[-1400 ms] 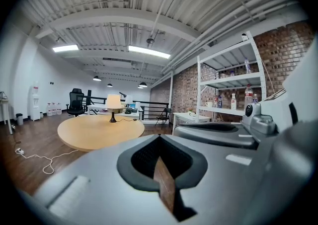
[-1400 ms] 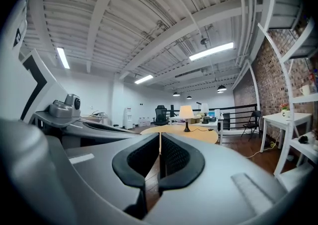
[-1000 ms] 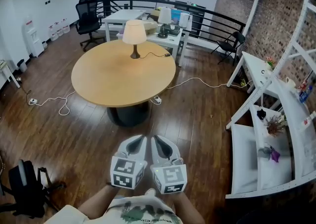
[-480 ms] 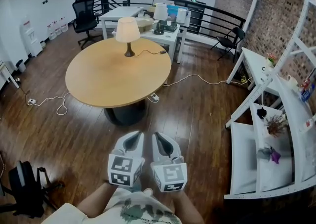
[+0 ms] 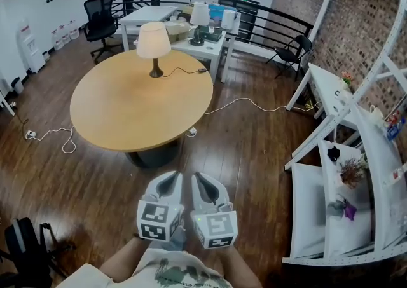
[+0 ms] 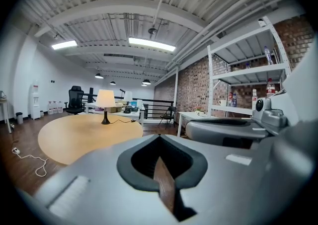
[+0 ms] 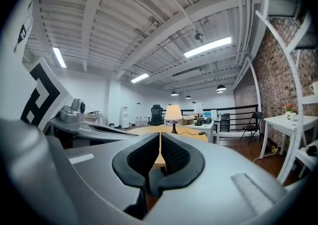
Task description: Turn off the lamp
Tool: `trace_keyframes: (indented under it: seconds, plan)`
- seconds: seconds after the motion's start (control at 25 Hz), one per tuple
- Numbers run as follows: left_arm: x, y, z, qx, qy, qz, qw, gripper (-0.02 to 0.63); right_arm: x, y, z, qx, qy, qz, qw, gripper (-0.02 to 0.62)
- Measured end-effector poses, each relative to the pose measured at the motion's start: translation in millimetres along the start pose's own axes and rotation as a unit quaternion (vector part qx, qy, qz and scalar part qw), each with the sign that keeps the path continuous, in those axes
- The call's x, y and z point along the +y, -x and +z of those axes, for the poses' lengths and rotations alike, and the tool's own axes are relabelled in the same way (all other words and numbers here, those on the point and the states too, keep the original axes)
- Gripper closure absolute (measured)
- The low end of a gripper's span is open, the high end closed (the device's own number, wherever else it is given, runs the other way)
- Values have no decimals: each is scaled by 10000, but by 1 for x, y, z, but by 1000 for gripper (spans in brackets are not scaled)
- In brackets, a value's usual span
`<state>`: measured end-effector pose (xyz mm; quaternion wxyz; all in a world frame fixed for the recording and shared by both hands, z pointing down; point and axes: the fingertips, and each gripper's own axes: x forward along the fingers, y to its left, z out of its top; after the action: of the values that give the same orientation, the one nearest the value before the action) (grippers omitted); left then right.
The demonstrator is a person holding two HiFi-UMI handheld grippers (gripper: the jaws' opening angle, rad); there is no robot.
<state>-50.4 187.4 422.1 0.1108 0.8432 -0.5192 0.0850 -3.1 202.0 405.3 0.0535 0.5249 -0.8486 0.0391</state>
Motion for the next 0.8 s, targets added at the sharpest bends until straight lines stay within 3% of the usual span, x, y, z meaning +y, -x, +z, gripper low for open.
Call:
trace_keyframes:
  seconds: [0.36,0.8]
  plan:
    - [37,-85,28,41,52,-68,10000,611,-50,-78,18,18,-15,-97,10000,586]
    - [61,-163,60,-126,337,-443,9984,611,-91,-145,35,151,24,-310,9994,584]
